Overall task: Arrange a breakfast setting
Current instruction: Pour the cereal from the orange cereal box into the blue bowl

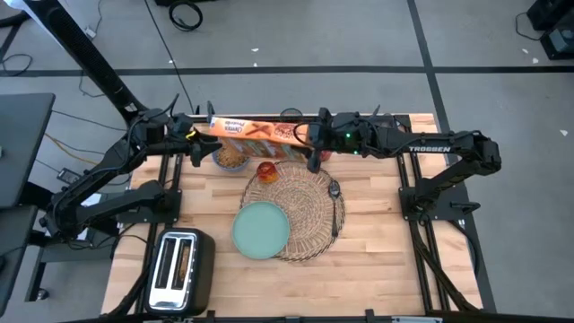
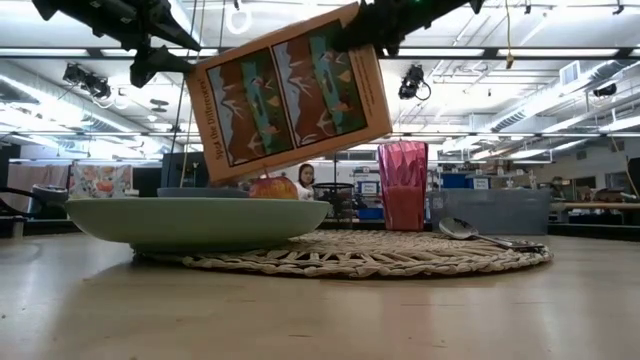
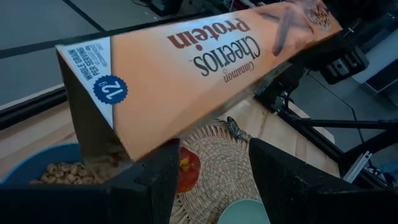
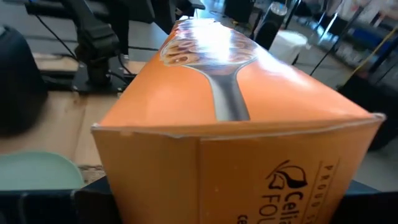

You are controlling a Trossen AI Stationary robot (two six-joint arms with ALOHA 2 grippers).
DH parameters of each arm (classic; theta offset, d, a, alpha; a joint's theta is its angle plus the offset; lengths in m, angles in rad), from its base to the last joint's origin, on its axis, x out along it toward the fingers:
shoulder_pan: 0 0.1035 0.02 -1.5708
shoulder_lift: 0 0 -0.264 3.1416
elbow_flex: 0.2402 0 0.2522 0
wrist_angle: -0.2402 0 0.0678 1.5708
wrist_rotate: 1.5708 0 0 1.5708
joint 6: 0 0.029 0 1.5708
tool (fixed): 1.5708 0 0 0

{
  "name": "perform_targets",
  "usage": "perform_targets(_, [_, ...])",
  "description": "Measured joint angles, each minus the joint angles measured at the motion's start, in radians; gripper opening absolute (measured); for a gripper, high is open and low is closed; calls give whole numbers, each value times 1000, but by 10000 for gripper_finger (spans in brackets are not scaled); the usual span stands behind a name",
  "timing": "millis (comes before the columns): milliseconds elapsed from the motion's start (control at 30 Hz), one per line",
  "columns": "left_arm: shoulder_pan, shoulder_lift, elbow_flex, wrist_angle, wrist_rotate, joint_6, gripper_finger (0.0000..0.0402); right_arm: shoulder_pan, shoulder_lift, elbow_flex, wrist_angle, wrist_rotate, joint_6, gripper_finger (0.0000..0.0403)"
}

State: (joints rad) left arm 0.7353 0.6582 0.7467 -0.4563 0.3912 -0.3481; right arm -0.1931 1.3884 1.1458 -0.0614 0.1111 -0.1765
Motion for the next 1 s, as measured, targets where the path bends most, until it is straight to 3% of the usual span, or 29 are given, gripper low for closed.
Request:
perform_targets(133, [0, 0, 0, 0, 1, -1, 198, 12, 0, 0, 4, 9, -89, 247])
perform_targets(333, [0, 0, 0, 8, 1, -3, 198, 12, 0, 0, 7, 10, -94, 247])
perform_targets(567, [0, -20, 56, -35, 13, 24, 198, 14, 0, 0, -13, 16, 211, 247])
perform_targets(700, [0, -19, 139, -94, 13, 74, 198, 14, 1, 0, -17, 89, 380, 247])
perform_targets(1000, [0, -19, 283, -118, 14, 149, 198, 13, 1, 0, -36, 138, 600, 246])
